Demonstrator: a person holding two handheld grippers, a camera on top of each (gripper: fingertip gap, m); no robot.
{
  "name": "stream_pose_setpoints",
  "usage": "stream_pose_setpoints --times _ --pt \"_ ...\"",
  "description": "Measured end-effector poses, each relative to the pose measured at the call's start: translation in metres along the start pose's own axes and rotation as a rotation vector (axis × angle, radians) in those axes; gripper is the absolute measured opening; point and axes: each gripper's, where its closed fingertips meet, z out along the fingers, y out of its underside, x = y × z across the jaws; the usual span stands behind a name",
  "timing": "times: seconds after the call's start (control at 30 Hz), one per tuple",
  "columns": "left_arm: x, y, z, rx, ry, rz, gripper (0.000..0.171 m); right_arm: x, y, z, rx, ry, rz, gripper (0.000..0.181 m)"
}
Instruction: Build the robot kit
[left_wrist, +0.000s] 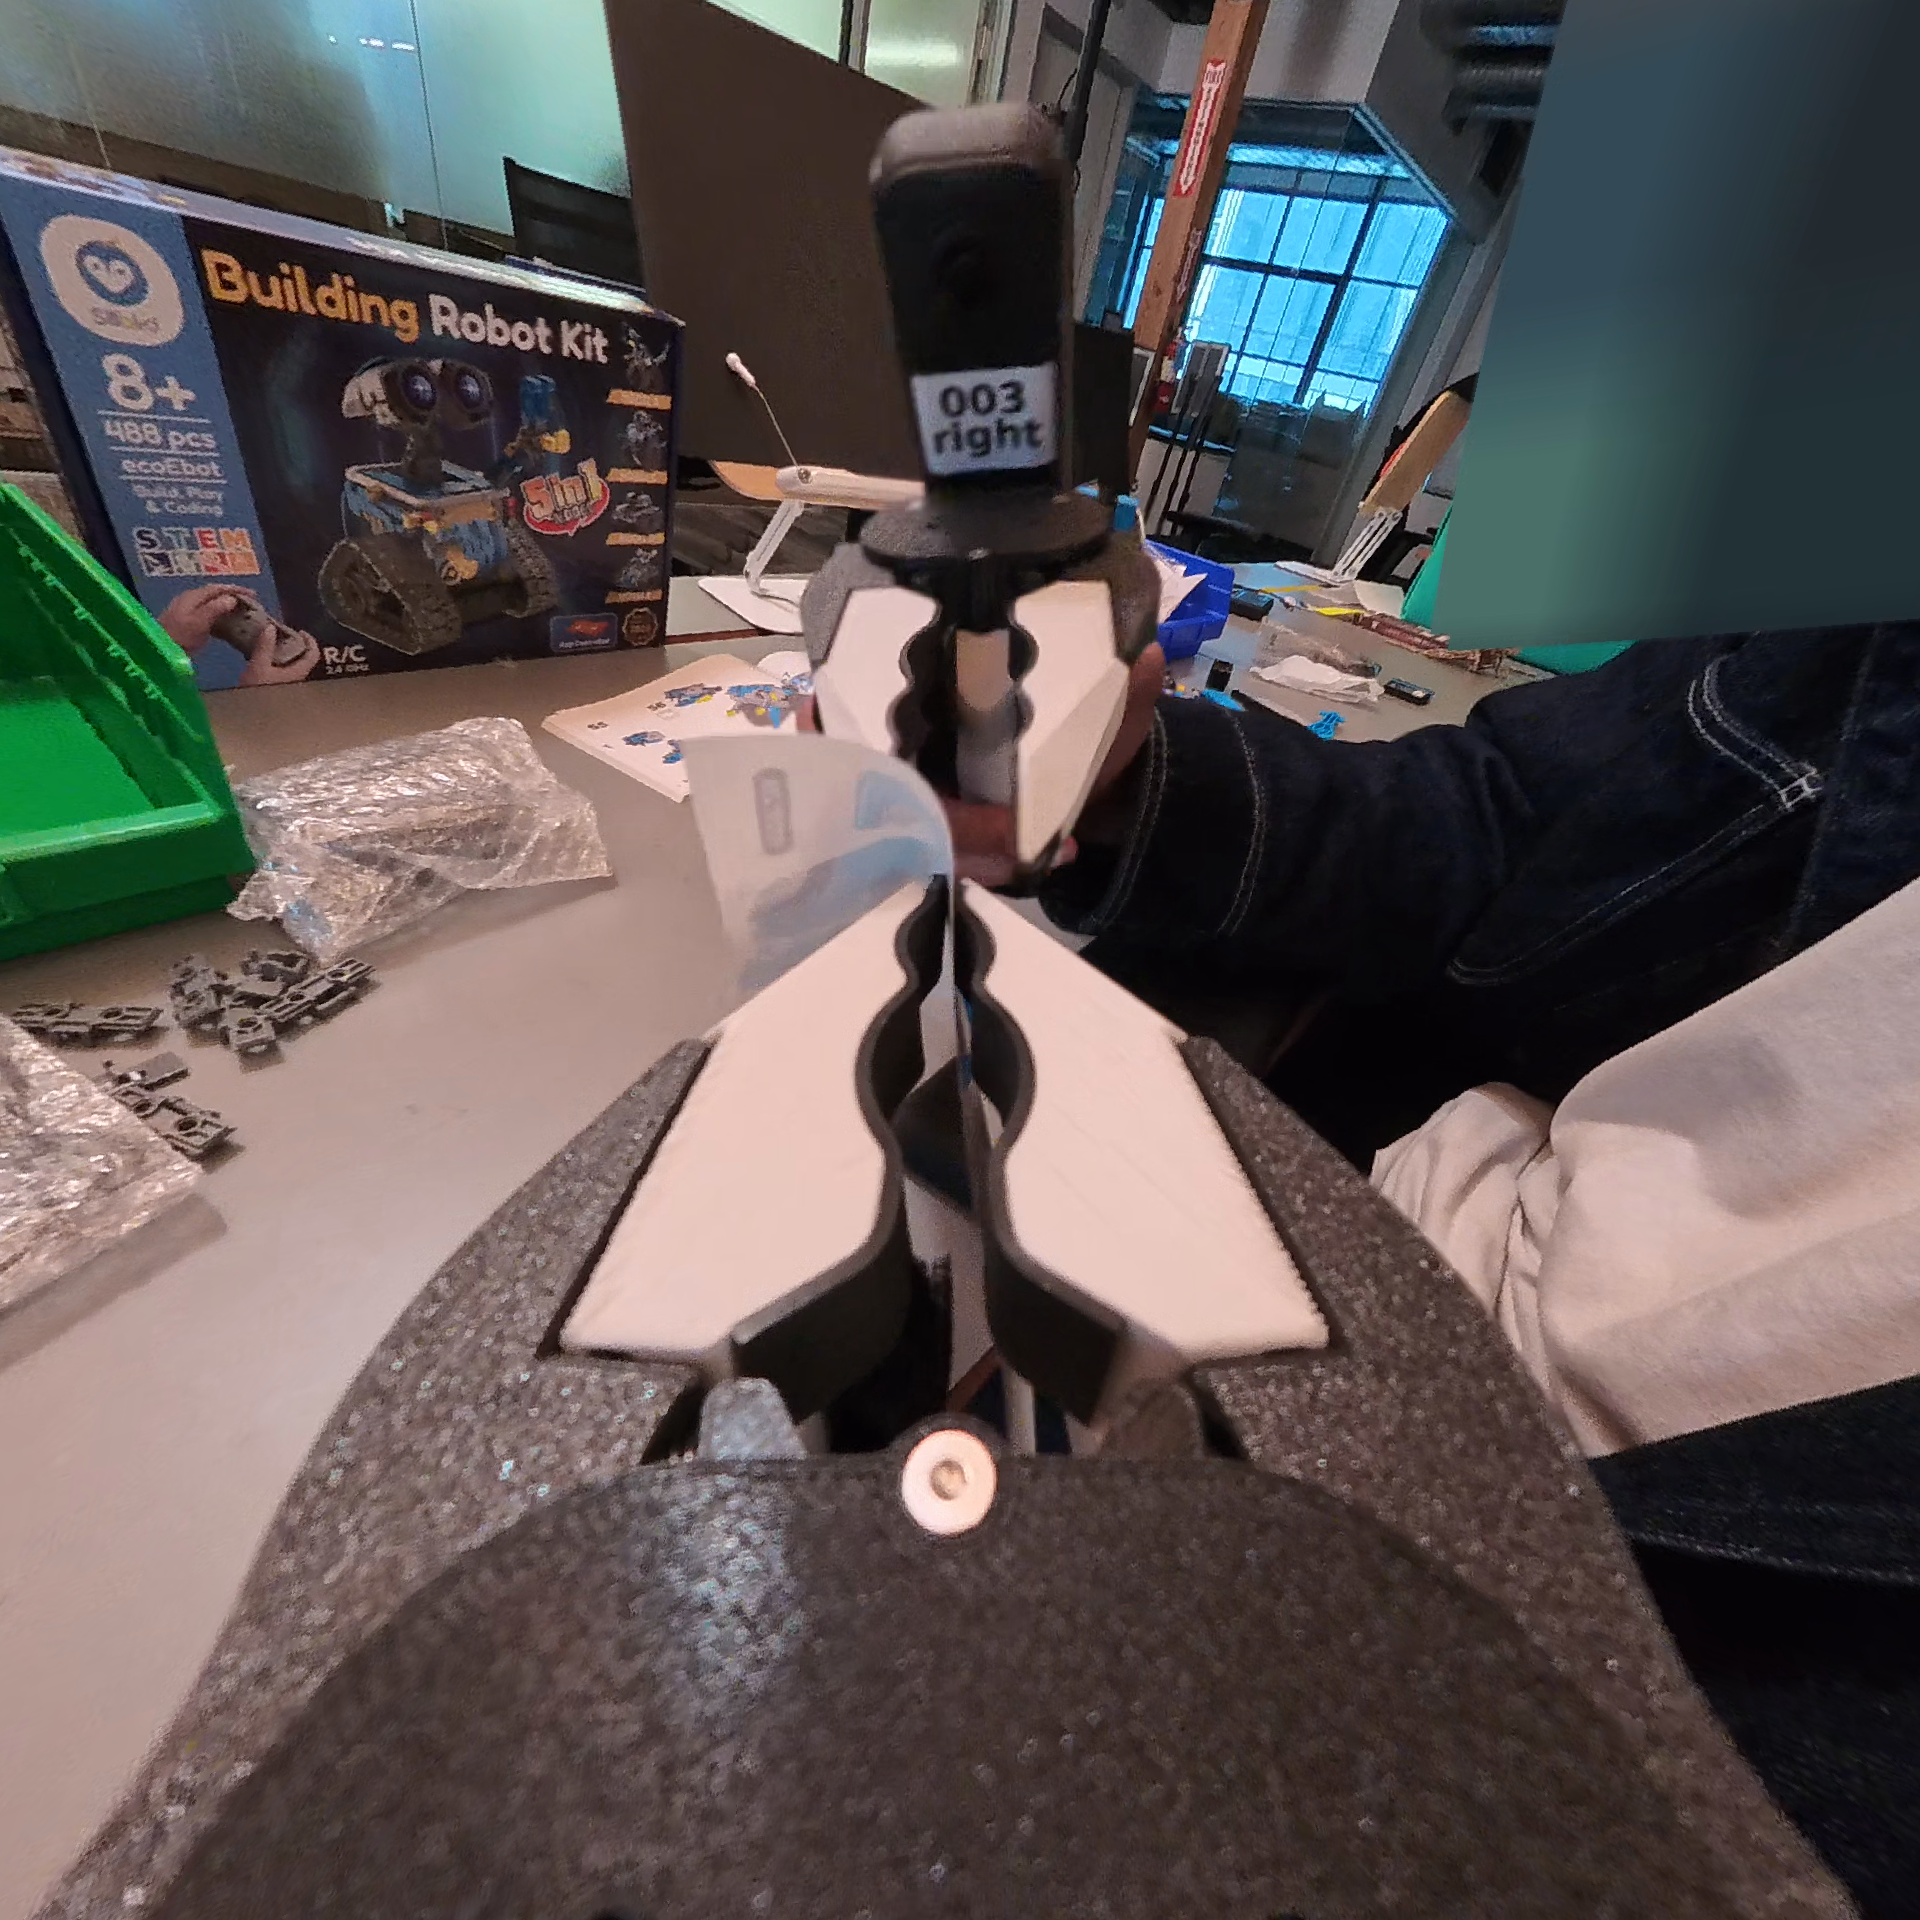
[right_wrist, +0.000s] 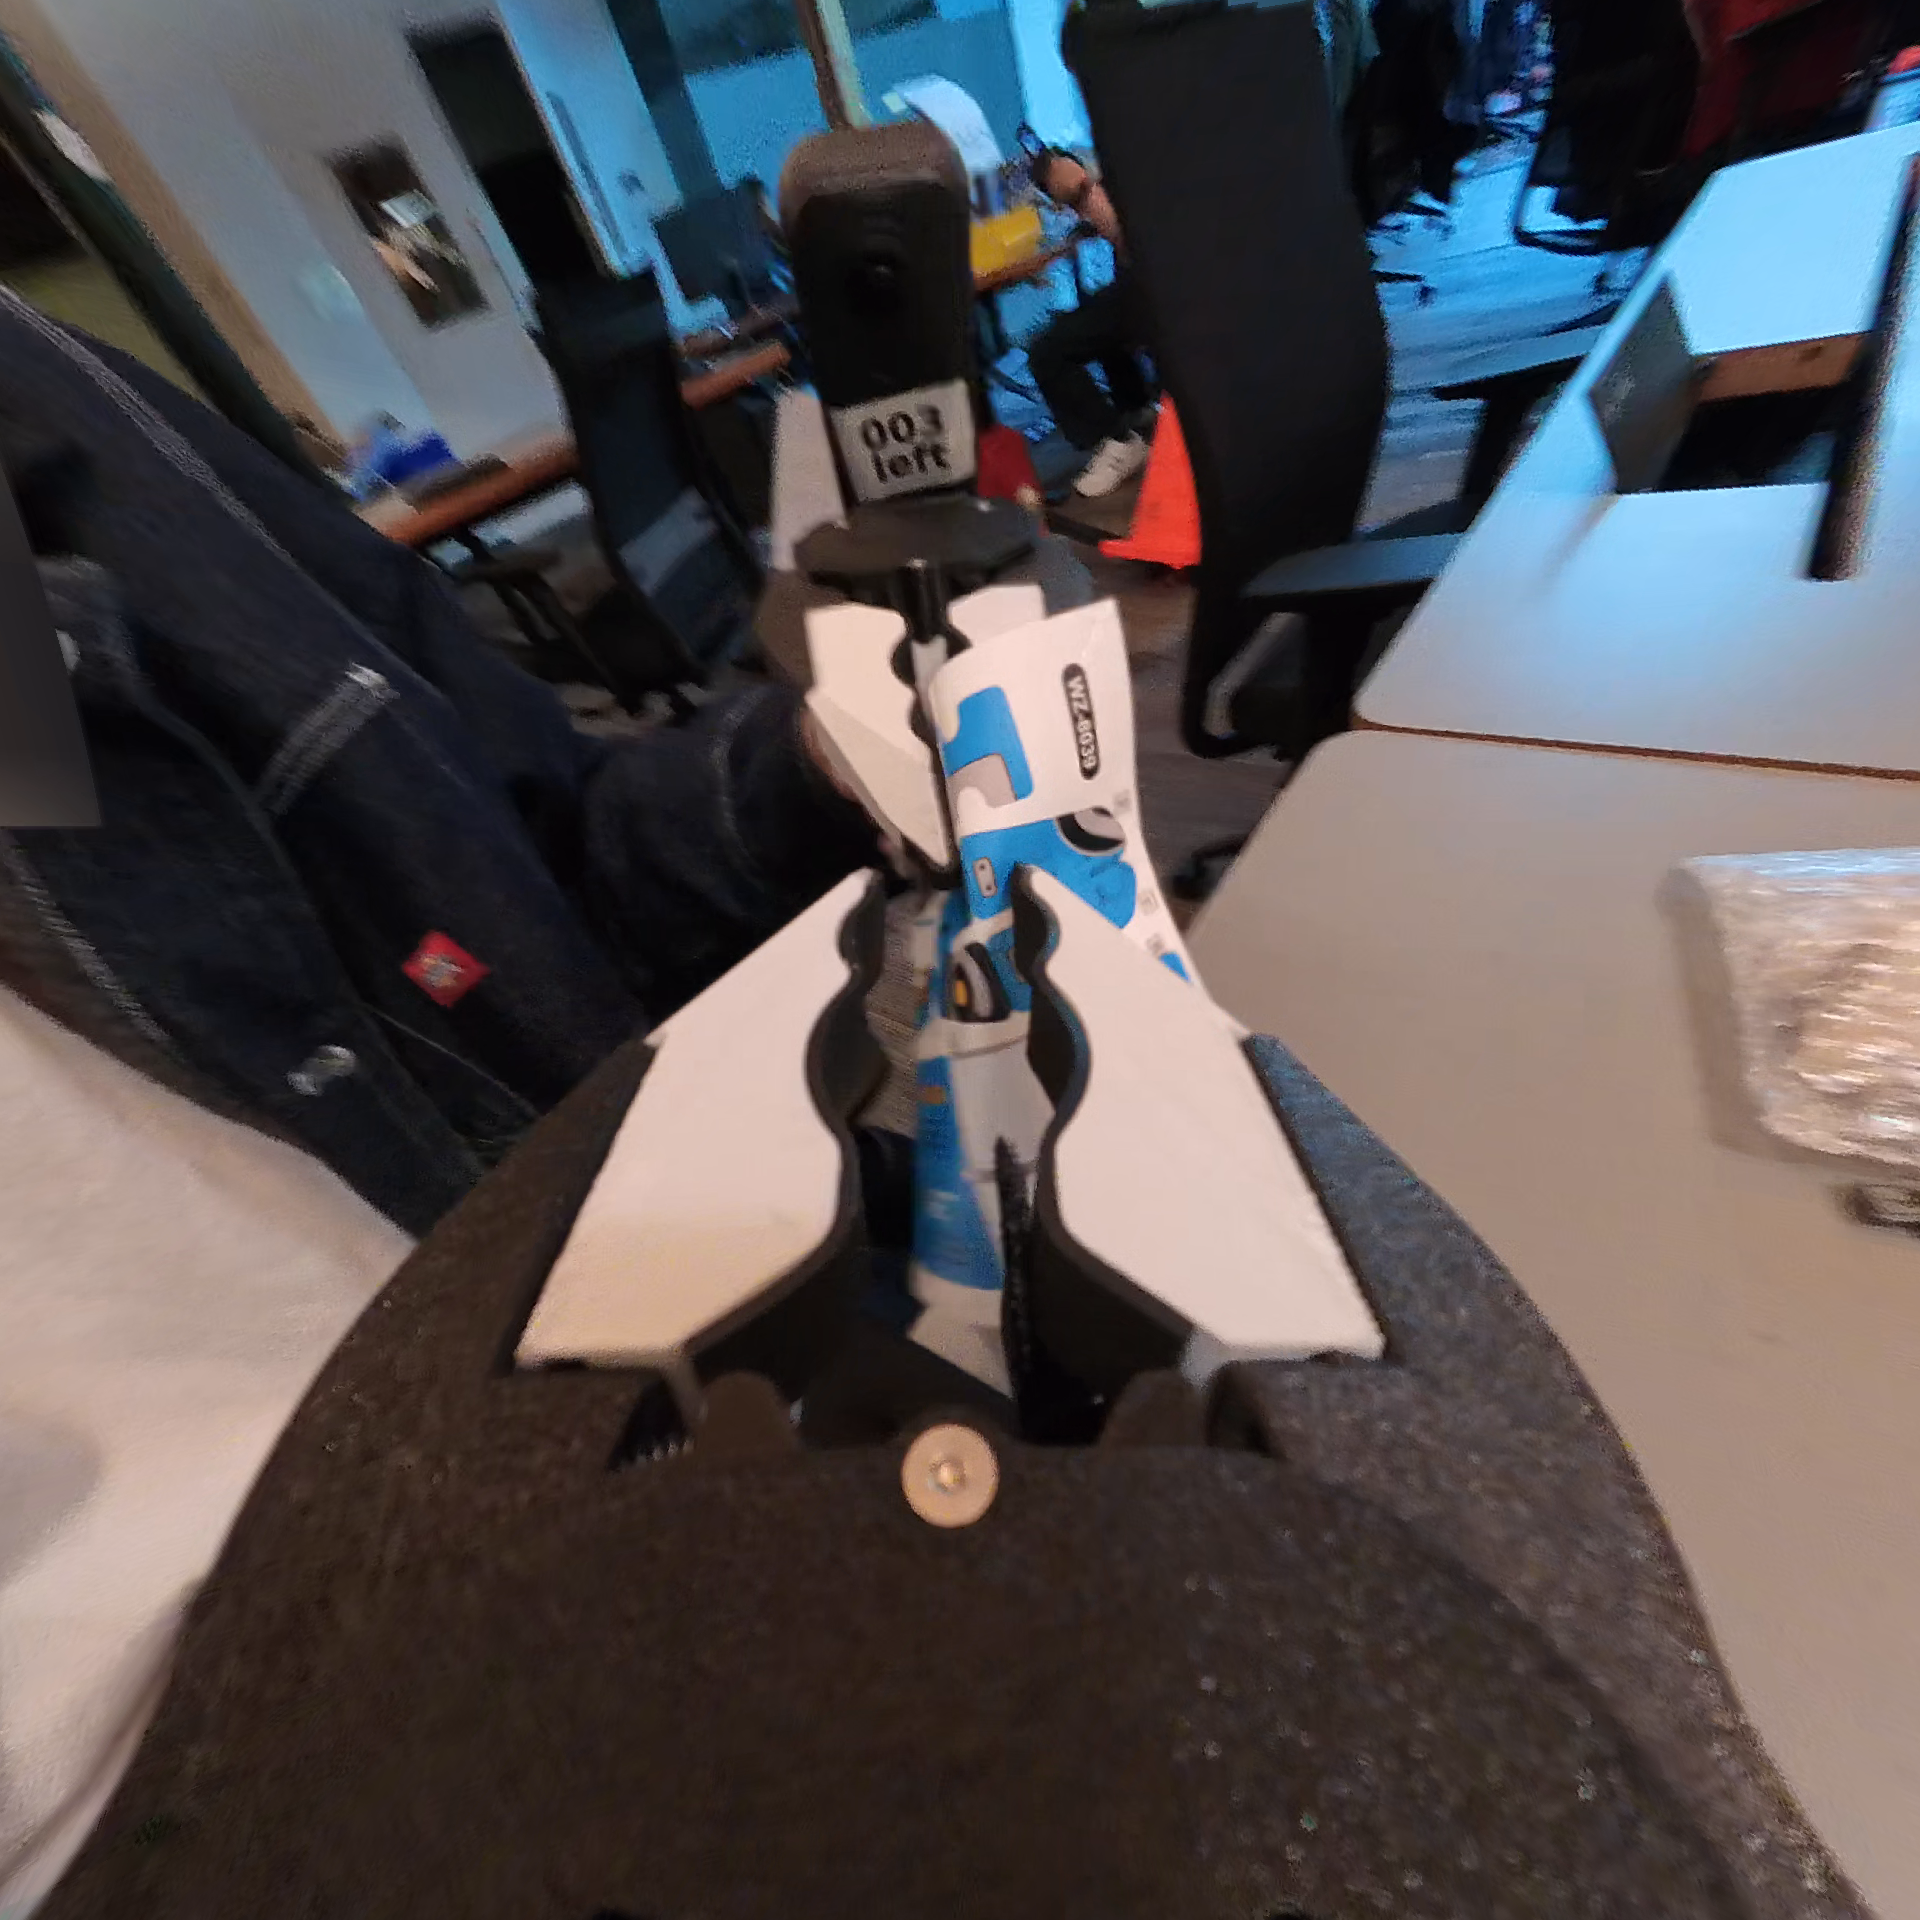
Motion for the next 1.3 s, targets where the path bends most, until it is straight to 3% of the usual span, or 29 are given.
stream_pose_setpoints --times 0.1,0.33,0.83,1.3 --pt "-0.002 0.001 -0.001 -0.001 -0.004 -0.014 0.0 0.013 -0.004 -0.007 -0.039 0.168 -0.14 0.023" --pt "-0.003 0.004 0.002 -0.007 0.0 -0.027 0.0 0.005 0.002 0.003 -0.081 0.165 -0.183 0.023" --pt "0.023 0.004 0.003 -0.021 0.067 0.154 0.0 -0.02 0.003 -0.001 0.012 -0.204 0.153 0.004" --pt "0.013 0.01 0.002 -0.055 0.027 0.109 0.0 -0.007 0.005 -0.002 0.017 -0.146 0.159 0.001"
